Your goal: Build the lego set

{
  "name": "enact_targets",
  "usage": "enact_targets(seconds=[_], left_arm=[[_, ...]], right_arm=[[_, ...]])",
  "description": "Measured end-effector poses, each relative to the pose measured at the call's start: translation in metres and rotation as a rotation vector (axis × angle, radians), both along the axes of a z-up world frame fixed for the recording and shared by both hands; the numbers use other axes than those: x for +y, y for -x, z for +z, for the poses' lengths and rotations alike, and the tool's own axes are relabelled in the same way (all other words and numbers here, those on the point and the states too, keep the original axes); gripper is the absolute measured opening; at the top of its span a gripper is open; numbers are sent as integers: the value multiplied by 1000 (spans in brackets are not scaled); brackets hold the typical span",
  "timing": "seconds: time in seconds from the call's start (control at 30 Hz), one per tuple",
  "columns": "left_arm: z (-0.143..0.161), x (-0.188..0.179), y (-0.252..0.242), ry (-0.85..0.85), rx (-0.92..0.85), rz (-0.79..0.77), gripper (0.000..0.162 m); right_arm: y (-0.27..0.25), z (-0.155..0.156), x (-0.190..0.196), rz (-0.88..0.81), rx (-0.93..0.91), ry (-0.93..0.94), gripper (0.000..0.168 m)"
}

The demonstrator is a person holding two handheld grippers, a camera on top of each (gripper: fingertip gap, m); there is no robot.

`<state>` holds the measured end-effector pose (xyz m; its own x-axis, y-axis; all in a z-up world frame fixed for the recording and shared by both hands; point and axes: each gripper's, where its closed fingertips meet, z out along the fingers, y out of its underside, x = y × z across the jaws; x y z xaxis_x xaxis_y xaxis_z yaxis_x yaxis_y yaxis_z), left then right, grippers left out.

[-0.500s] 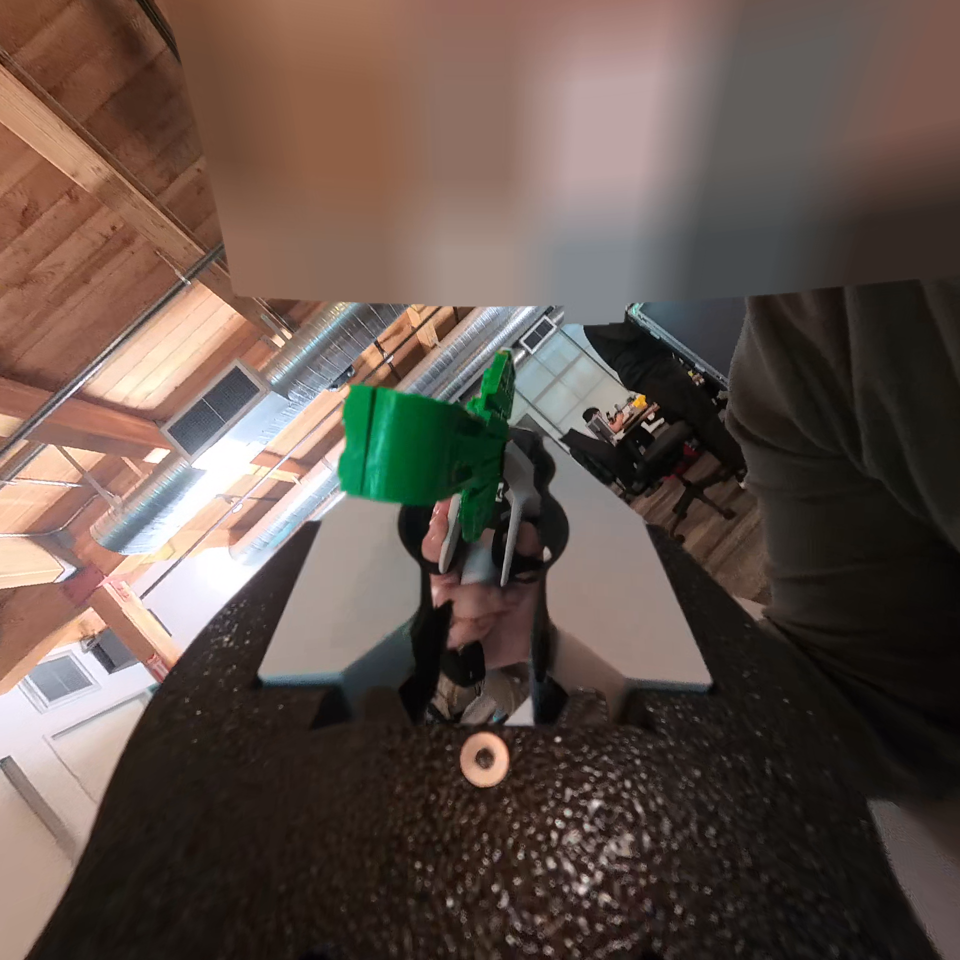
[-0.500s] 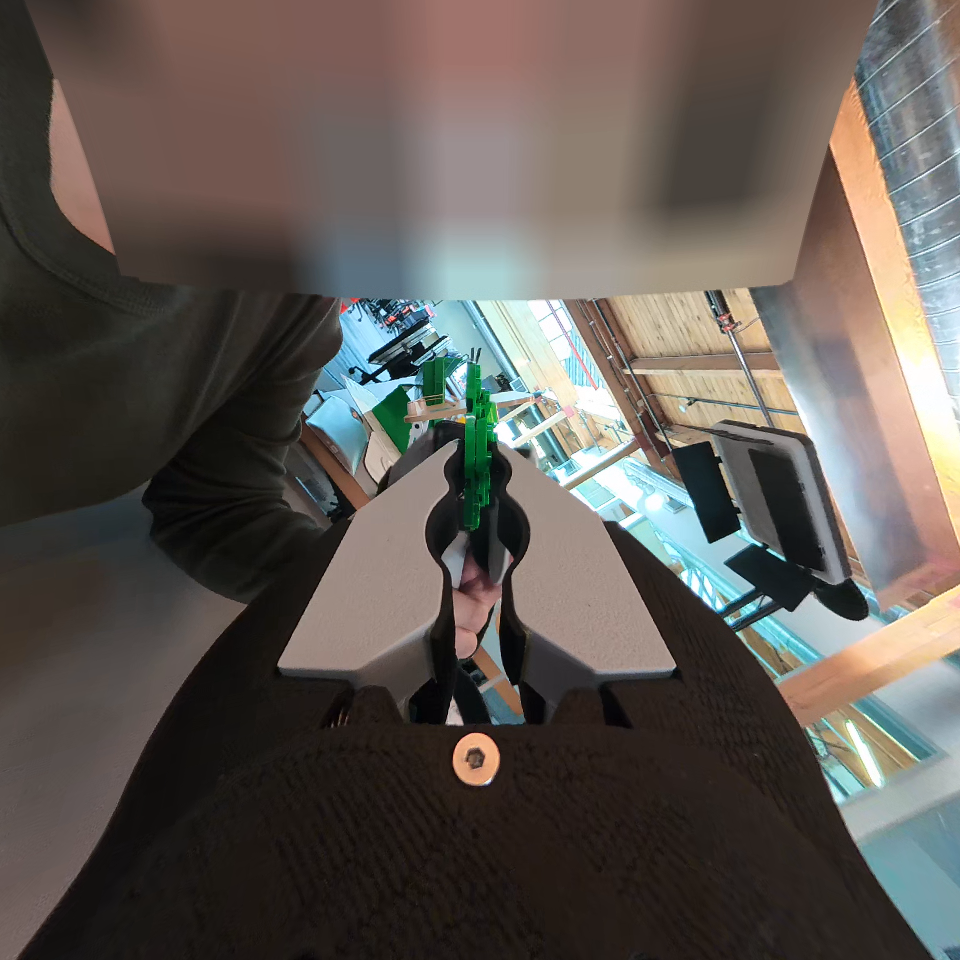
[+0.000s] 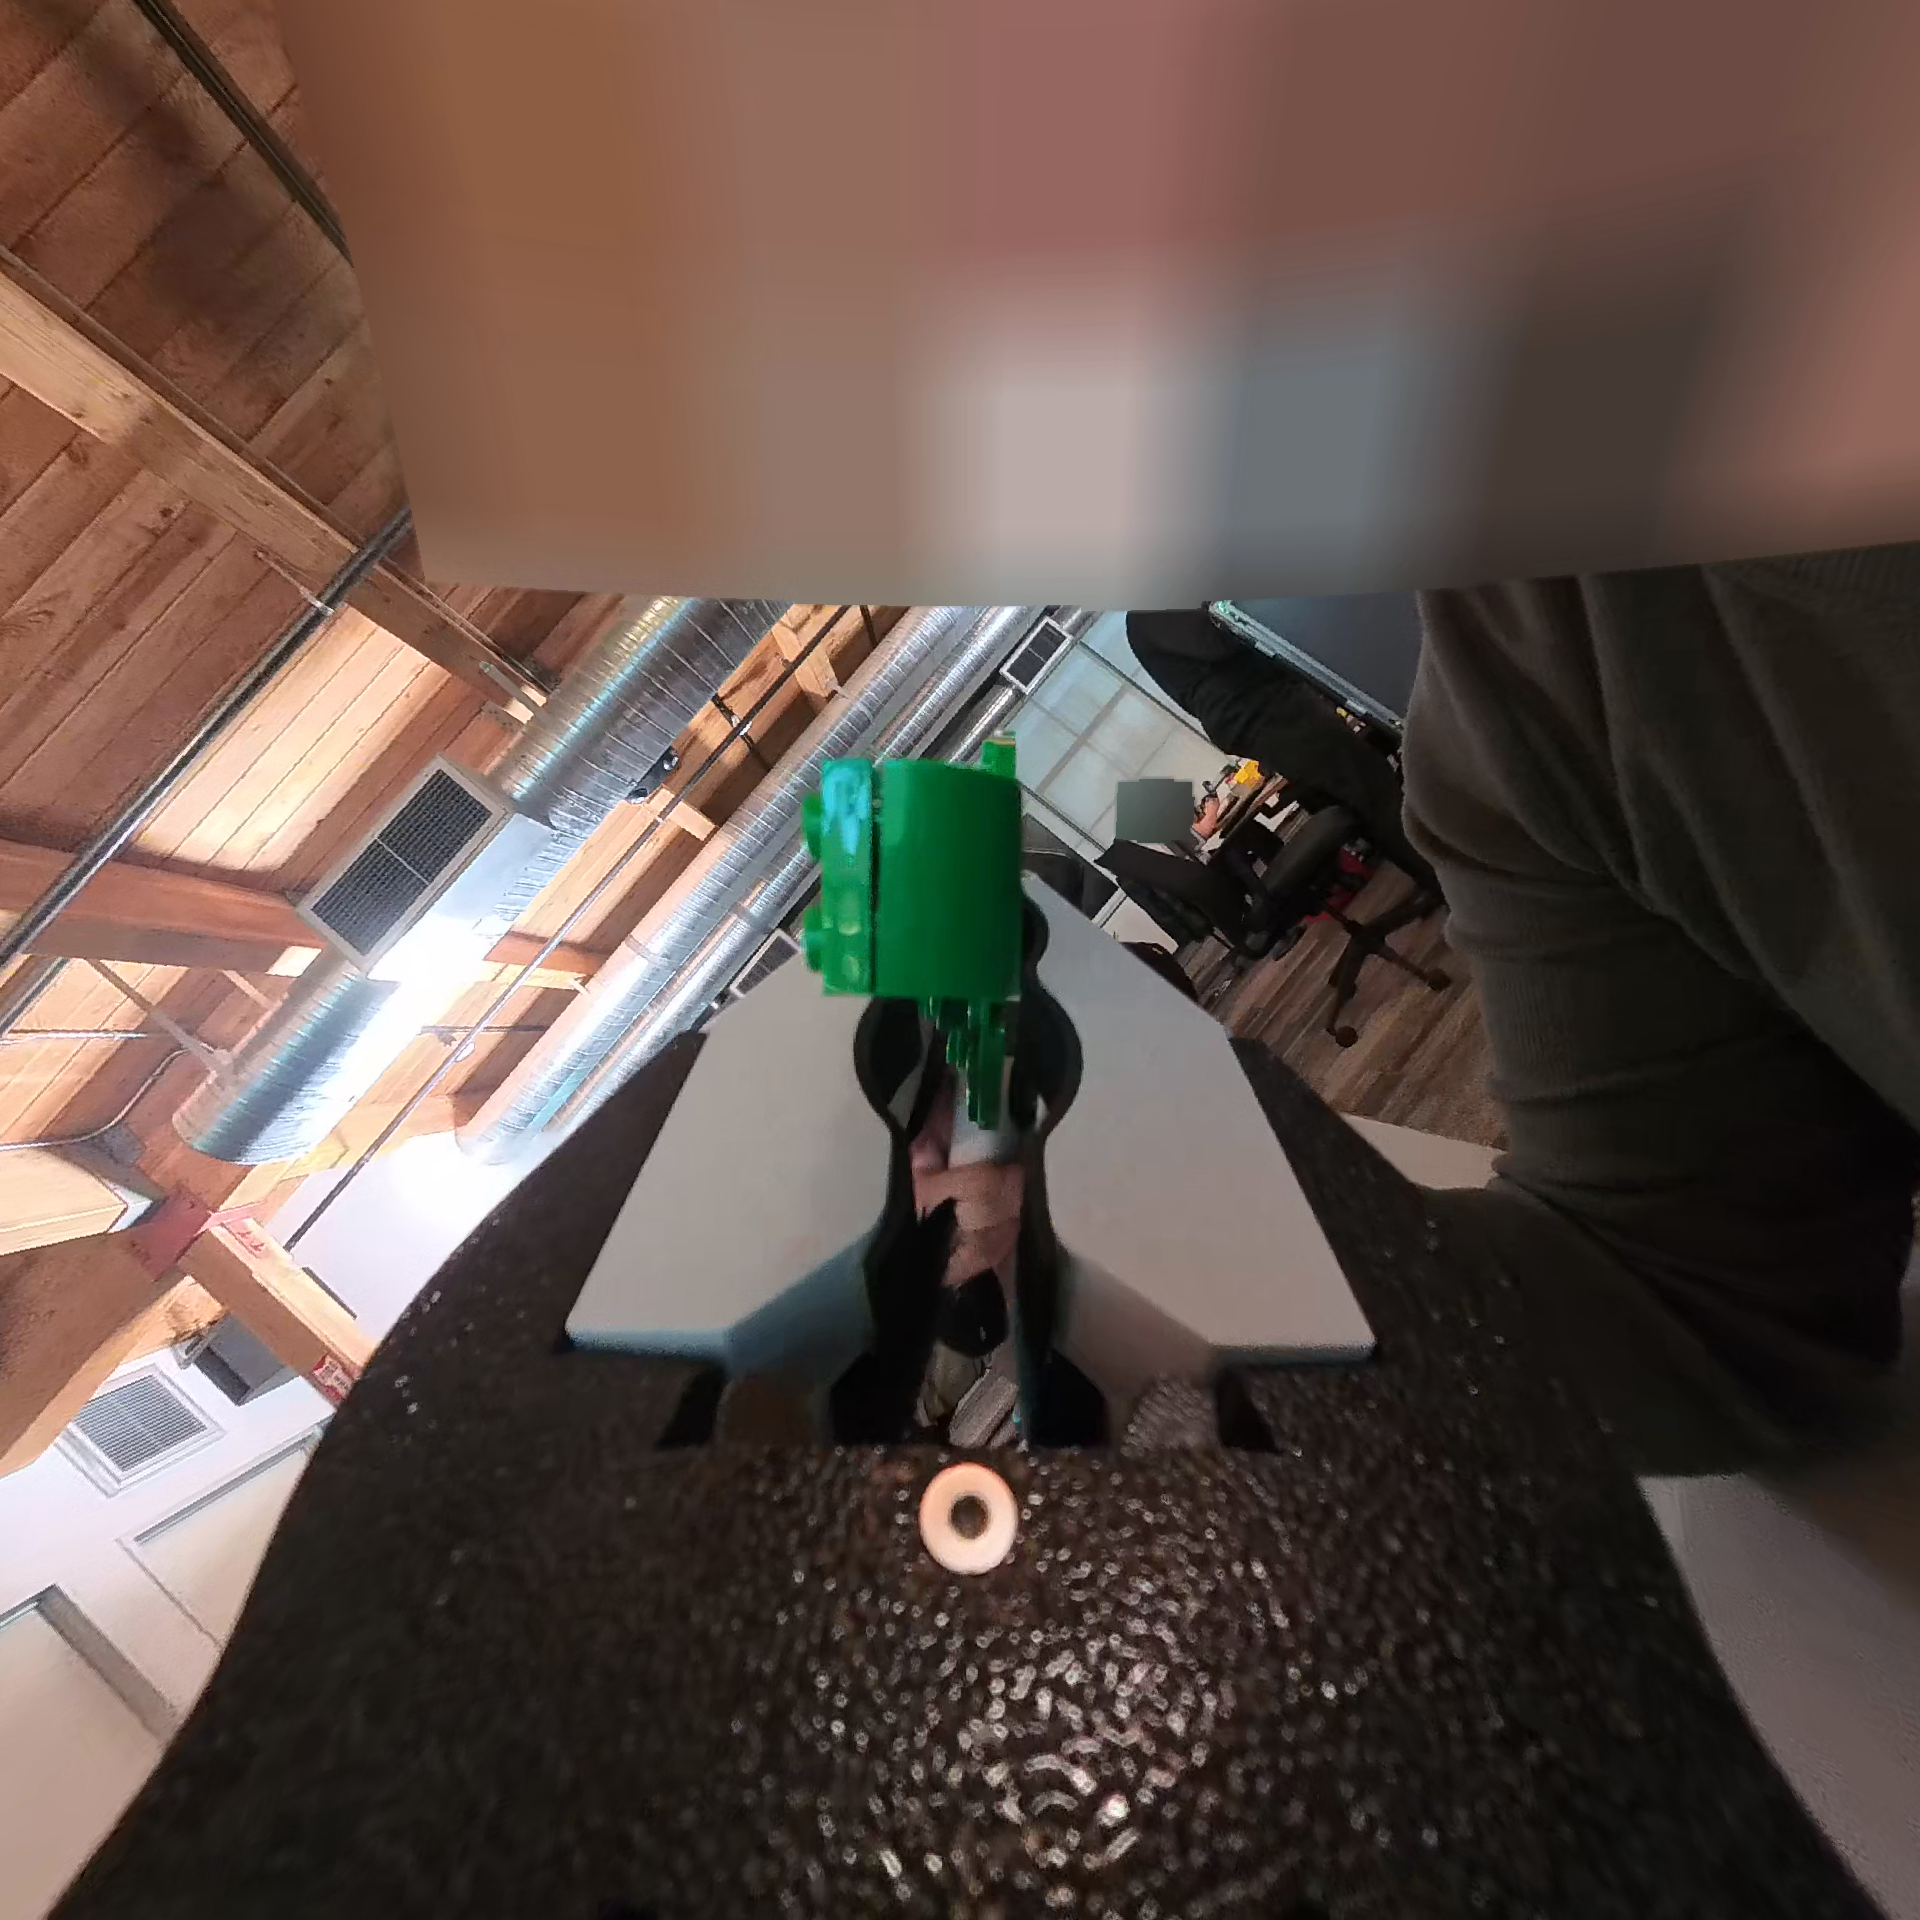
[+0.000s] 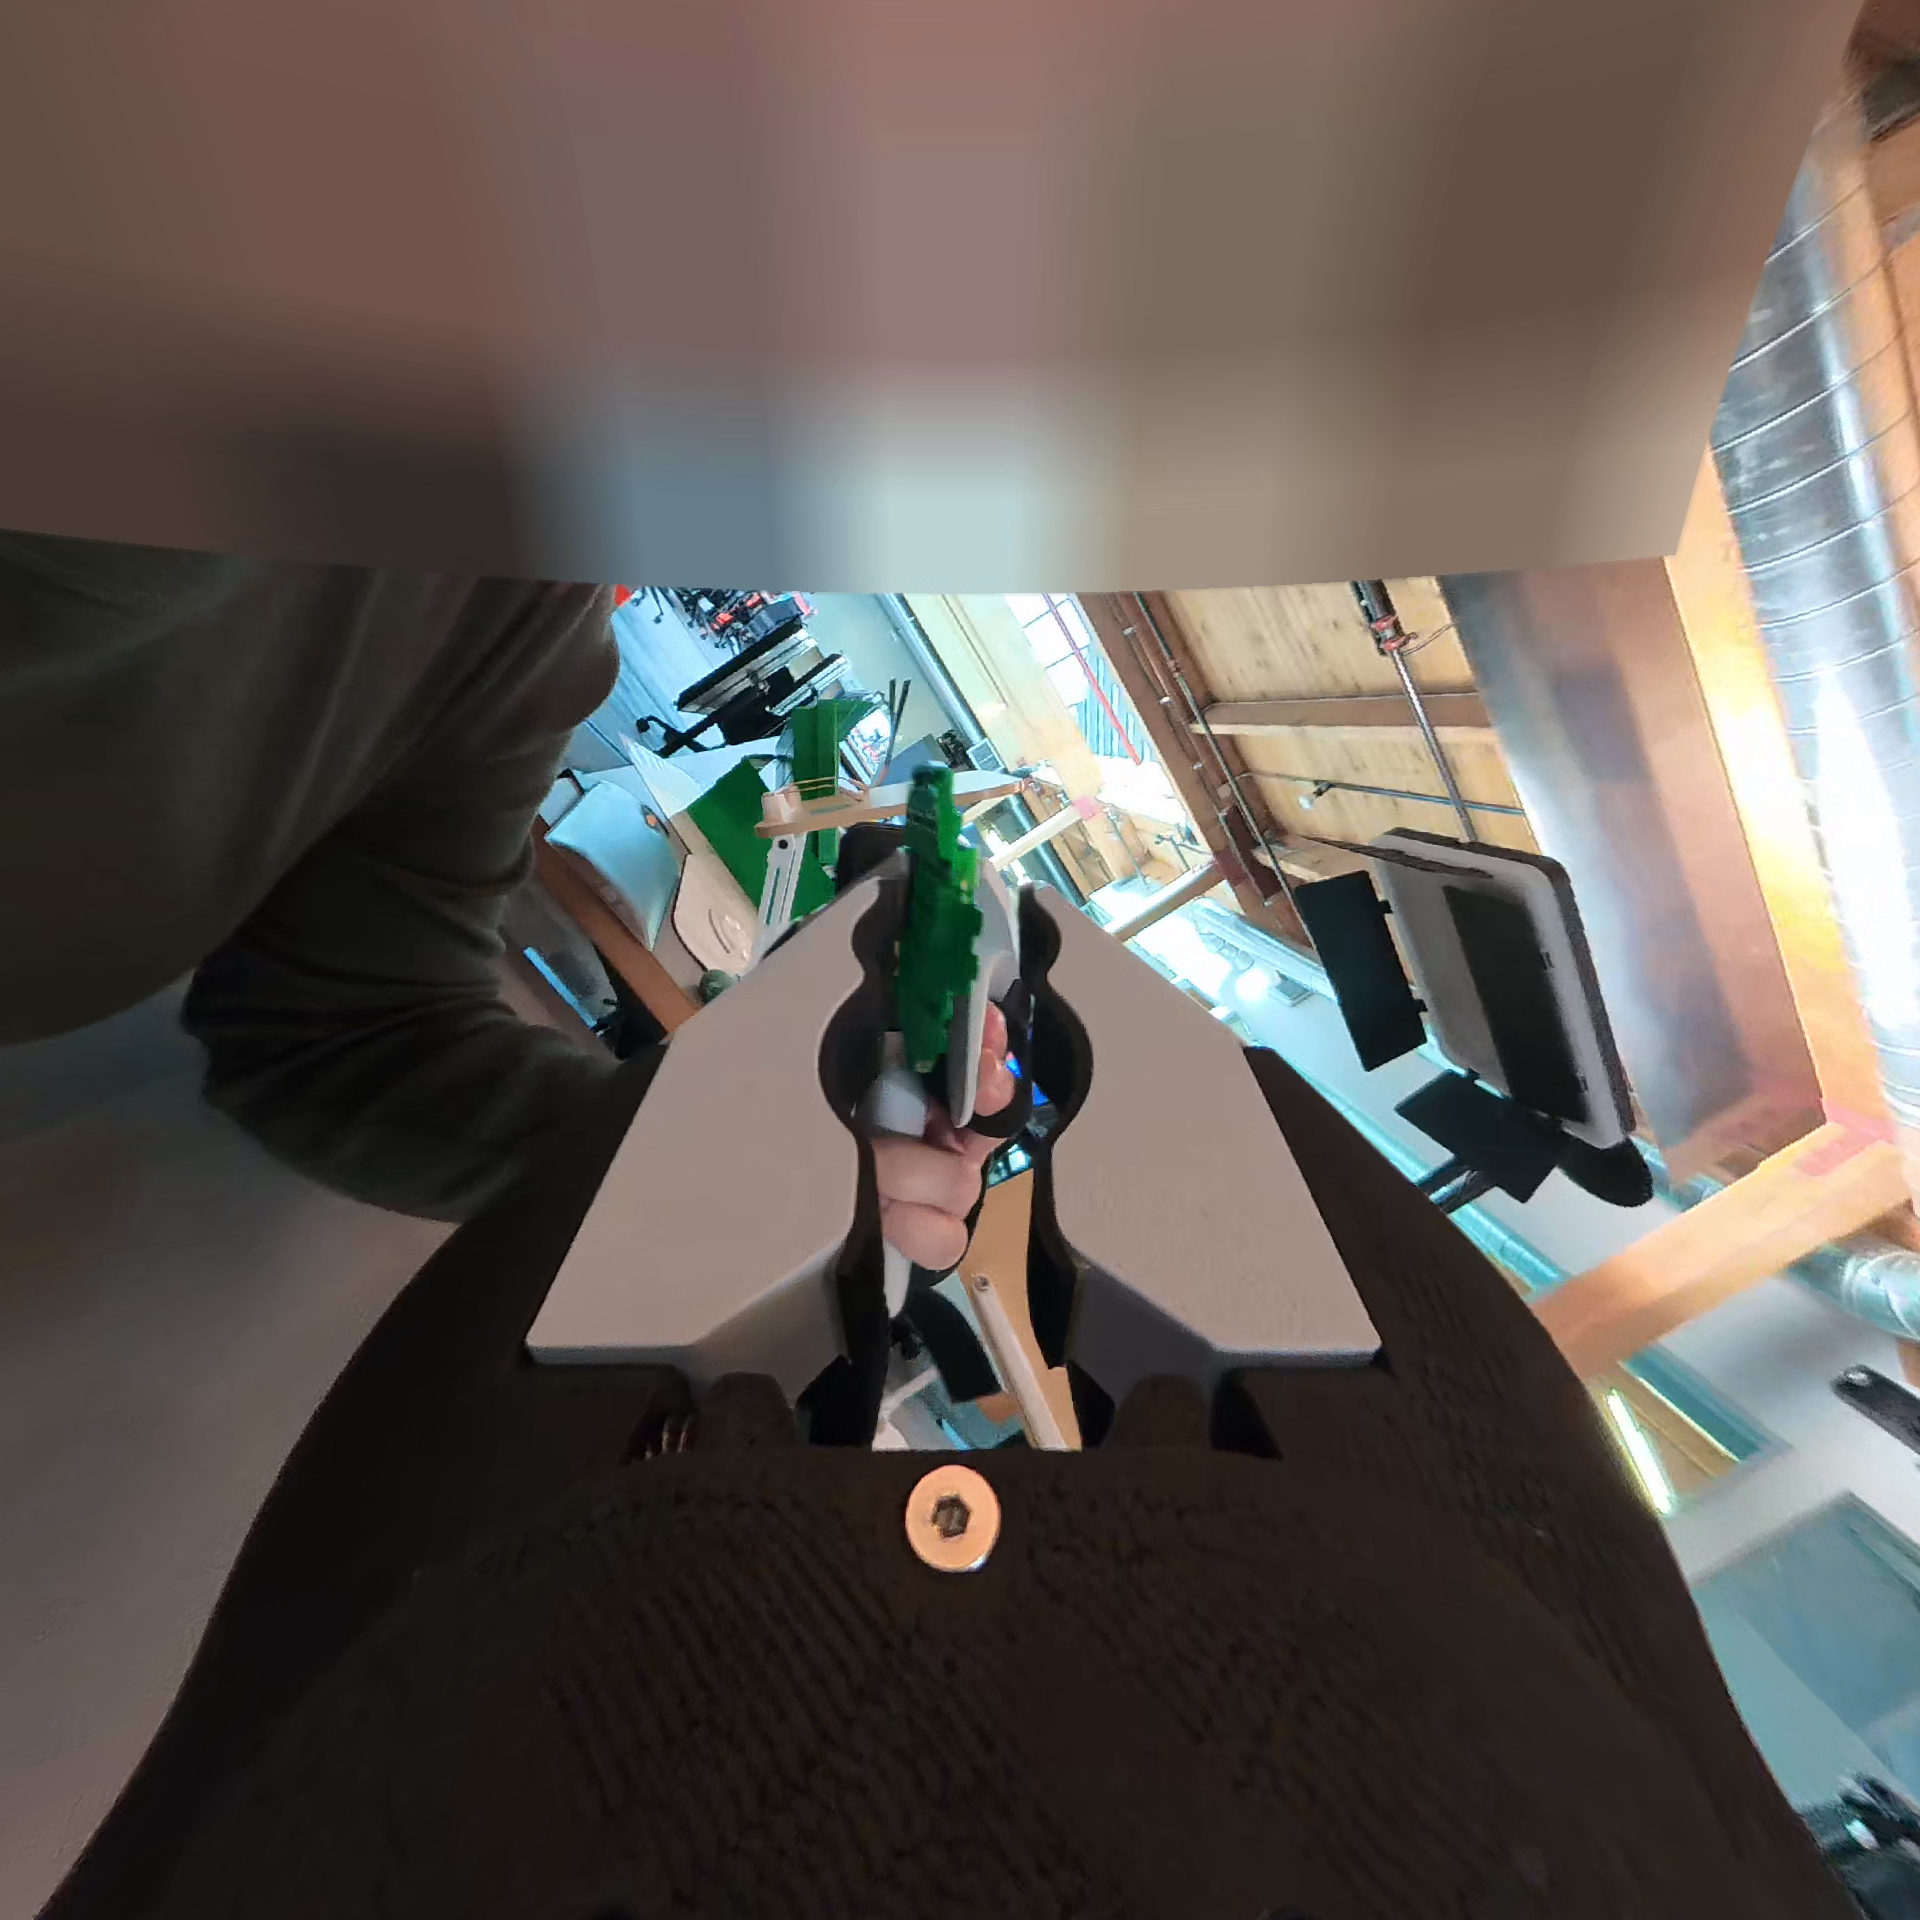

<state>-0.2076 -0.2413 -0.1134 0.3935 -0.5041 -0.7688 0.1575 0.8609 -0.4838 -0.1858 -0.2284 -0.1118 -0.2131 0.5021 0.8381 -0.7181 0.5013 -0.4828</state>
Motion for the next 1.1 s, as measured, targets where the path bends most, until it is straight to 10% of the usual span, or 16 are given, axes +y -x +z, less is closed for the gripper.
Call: enact_targets(seconds=[1.1], left_arm=[[-10, 10, 10, 44, 112, 69, 10]], right_arm=[[26, -11, -3, -251, -63, -117, 8]])
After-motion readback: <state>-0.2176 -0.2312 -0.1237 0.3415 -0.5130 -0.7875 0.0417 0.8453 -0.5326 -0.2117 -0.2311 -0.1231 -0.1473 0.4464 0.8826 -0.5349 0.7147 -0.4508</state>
